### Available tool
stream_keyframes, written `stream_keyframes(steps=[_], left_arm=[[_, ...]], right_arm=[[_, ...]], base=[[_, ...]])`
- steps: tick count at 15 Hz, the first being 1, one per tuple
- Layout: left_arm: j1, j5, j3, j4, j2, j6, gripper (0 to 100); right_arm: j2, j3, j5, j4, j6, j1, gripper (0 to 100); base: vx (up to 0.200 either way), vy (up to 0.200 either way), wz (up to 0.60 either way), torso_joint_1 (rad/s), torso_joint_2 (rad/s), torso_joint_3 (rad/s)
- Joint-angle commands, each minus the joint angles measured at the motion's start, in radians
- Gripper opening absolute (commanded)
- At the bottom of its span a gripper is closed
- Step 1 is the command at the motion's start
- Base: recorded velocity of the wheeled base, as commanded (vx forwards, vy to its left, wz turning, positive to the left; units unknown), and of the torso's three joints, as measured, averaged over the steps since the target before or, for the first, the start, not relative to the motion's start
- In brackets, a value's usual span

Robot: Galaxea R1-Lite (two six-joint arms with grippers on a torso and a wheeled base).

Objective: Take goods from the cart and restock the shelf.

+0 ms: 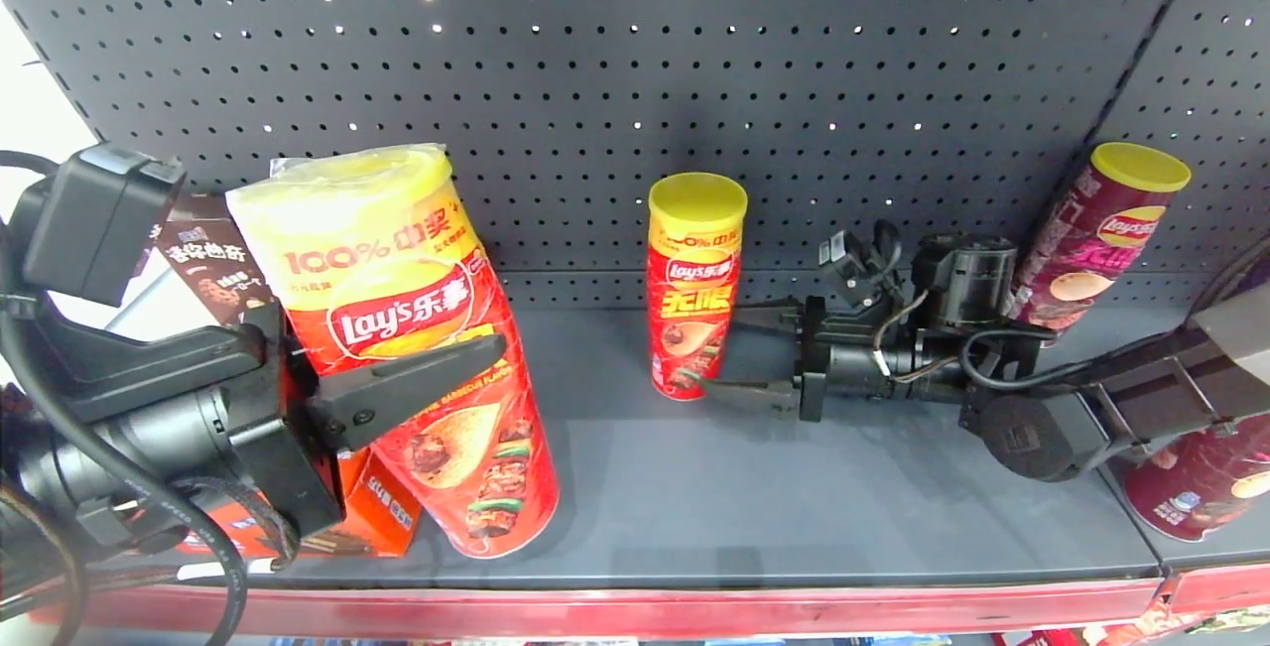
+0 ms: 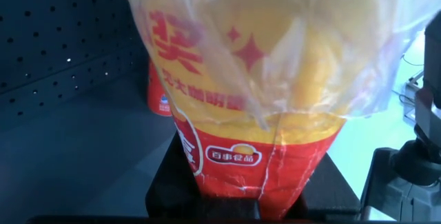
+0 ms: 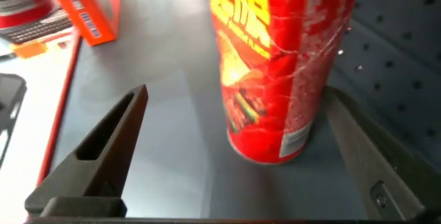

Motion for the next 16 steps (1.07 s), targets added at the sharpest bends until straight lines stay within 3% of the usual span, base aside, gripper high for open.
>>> stream_keyframes(steps=[1, 3, 7, 10, 16], left_arm=[[0.000, 0.000, 0.000, 0.000, -0.001, 0.000, 0], [0.000, 0.000, 0.000, 0.000, -0.001, 0.000, 0], [0.000, 0.000, 0.000, 0.000, -0.001, 0.000, 0], [0.000, 0.001, 0.001, 0.001, -0.001, 0.000, 0], [0.006, 0.001, 0.011, 0.001, 0.000, -0.002, 0]], right_arm=[[-0.042, 0.028, 0.001, -0.002, -0.001, 0.009, 100], [-0.070, 0.059, -0.013, -0.008, 0.002, 0.012, 100], [-0.024, -0.016, -0.025, -0.003, 0.006, -0.009, 100], [0.070, -0.140, -0.027, -0.003, 0.007, 0.009, 100], [0.164, -0.249, -0.064, -0.009, 0.036, 0.075, 100]], base=[[0.000, 0.000, 0.00, 0.000, 0.00, 0.000], [0.000, 0.000, 0.00, 0.000, 0.00, 0.000], [0.000, 0.000, 0.00, 0.000, 0.00, 0.000], [0.000, 0.000, 0.00, 0.000, 0.00, 0.000], [0.000, 0.000, 0.00, 0.000, 0.00, 0.000]])
